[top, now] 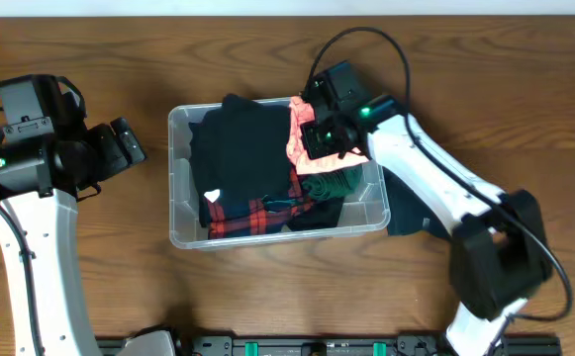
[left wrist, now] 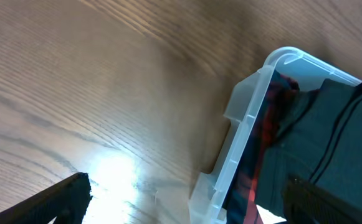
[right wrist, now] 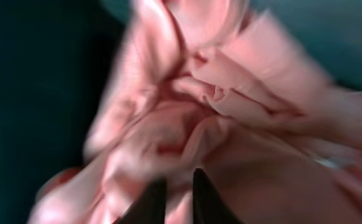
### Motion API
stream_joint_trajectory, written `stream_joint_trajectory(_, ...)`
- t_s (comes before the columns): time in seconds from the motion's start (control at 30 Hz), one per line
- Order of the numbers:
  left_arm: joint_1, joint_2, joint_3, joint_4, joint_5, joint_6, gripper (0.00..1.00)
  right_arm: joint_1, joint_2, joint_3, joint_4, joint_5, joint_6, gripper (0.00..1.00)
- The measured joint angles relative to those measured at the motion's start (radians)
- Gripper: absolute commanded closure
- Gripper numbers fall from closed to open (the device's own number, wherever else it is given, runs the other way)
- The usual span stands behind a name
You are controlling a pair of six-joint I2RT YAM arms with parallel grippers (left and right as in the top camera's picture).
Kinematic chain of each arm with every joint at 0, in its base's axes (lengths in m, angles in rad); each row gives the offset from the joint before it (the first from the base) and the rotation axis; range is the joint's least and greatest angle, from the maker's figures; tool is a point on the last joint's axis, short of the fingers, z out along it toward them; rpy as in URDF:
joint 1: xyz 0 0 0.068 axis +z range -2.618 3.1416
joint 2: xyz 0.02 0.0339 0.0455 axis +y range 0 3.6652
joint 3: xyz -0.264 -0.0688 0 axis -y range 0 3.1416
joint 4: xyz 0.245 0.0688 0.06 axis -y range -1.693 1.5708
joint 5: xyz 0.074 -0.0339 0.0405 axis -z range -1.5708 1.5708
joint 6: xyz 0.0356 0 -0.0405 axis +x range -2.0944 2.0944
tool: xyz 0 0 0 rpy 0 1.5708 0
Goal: Pack container
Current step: 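Carry the pink garment into the container and release it, then move the right gripper to the dark teal garment and grasp it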
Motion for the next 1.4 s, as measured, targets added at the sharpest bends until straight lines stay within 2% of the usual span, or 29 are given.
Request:
stream_joint_trajectory(0.1, 0.000, 0.000, 0.000, 0.000, 0.000, 0.000, 0.02, -0.003, -0.105, 0.000, -0.004, 0.034, -0.005, 0.73)
stream_joint_trajectory(0.2, 0.000, 0.000, 0.000, 0.000, 0.000, 0.000, 0.02, -0.016, -0.220, 0.005, -0.036, 0.100, -0.007, 0.83)
stream_joint_trajectory(0.3, 0.000, 0.000, 0.000, 0.000, 0.000, 0.000, 0.02, -0.029, -0.240, 0.008, -0.068, 0.135, -0.005, 0.91)
stream_joint_trajectory(0.4, 0.000, 0.000, 0.000, 0.000, 0.000, 0.000, 0.02, -0.033, -0.190, 0.006, -0.124, 0.180, 0.023, 0.98)
stream_joint_trajectory(0.67, 0.000, 0.000, 0.000, 0.000, 0.000, 0.000, 0.02, -0.031, 0.036, -0.001, -0.158, 0.247, 0.111, 0.99)
stream_joint_trajectory(0.93, 0.000, 0.000, 0.000, 0.000, 0.000, 0.000, 0.02, -0.010, 0.048, 0.002, -0.160, 0.271, 0.110, 0.97)
stream_joint_trajectory(0.97, 0.000, 0.000, 0.000, 0.000, 0.000, 0.000, 0.02, -0.010, 0.039, 0.002, -0.163, 0.271, 0.108, 0.94)
stream_joint_trajectory(1.0, 0.000, 0.000, 0.000, 0.000, 0.000, 0.000, 0.02, -0.010, 0.021, 0.002, -0.169, 0.271, 0.105, 0.84)
stream_joint_trajectory(1.03, 0.000, 0.000, 0.000, 0.000, 0.000, 0.000, 0.02, -0.010, 0.003, 0.001, -0.173, 0.270, 0.105, 0.67)
stream_joint_trajectory(1.07, 0.000, 0.000, 0.000, 0.000, 0.000, 0.000, 0.02, -0.013, -0.025, 0.001, -0.175, 0.269, 0.103, 0.41)
stream_joint_trajectory(1.1, 0.000, 0.000, 0.000, 0.000, 0.000, 0.000, 0.02, -0.015, -0.063, 0.001, -0.175, 0.269, 0.092, 0.29)
stream_joint_trajectory(1.27, 0.000, 0.000, 0.000, 0.000, 0.000, 0.000, 0.02, -0.076, -0.279, 0.003, -0.175, 0.225, 0.063, 0.12)
stream_joint_trajectory(1.4, 0.000, 0.000, 0.000, 0.000, 0.000, 0.000, 0.02, -0.197, -0.372, 0.011, -0.221, 0.122, 0.039, 0.08)
